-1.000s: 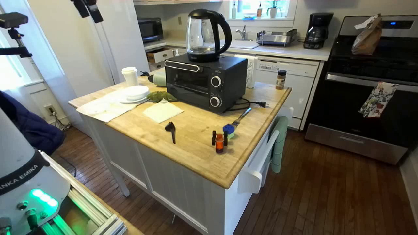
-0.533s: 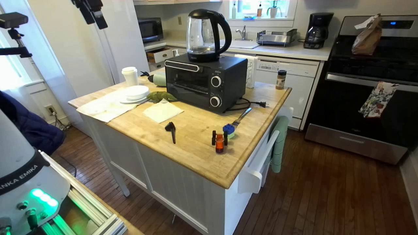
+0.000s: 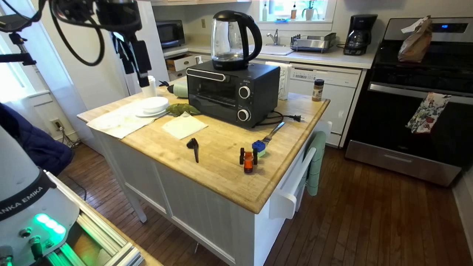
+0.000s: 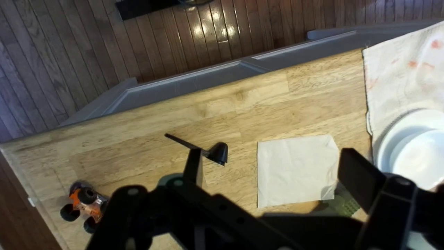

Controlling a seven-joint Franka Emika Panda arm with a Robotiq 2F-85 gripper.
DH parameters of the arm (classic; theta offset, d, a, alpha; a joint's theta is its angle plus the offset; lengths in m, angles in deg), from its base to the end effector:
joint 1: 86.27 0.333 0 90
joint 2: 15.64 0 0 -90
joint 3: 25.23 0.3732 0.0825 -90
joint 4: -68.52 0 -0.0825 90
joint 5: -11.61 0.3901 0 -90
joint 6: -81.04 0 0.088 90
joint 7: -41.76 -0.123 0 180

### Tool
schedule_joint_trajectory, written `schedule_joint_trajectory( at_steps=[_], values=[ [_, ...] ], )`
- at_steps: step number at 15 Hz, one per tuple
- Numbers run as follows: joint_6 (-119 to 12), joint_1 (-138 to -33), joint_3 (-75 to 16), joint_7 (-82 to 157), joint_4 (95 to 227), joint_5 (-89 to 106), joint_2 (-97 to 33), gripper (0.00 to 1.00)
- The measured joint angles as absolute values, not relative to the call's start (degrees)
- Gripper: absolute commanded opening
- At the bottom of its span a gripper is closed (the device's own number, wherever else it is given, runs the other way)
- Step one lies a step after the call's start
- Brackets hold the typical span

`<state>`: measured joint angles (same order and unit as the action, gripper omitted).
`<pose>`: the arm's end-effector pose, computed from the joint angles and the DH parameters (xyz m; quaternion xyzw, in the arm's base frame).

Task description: Remove the small black measuring cup from the big black measuring cup

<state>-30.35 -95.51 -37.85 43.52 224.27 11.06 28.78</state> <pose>0.2600 -0.1083 0.4642 -0.9873 0.1415 -0.0072 0.0721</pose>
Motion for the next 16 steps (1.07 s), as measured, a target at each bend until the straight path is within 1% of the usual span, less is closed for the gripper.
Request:
schedule_joint_trajectory(
  at_steps=[7, 16],
  values=[
    [-40.21, -96.41, -41.55, 47.82, 225.12, 11.13, 15.93, 1.0],
    [-40.18, -96.55, -40.99, 47.82, 225.1, 11.17, 16.24, 1.0]
  ],
)
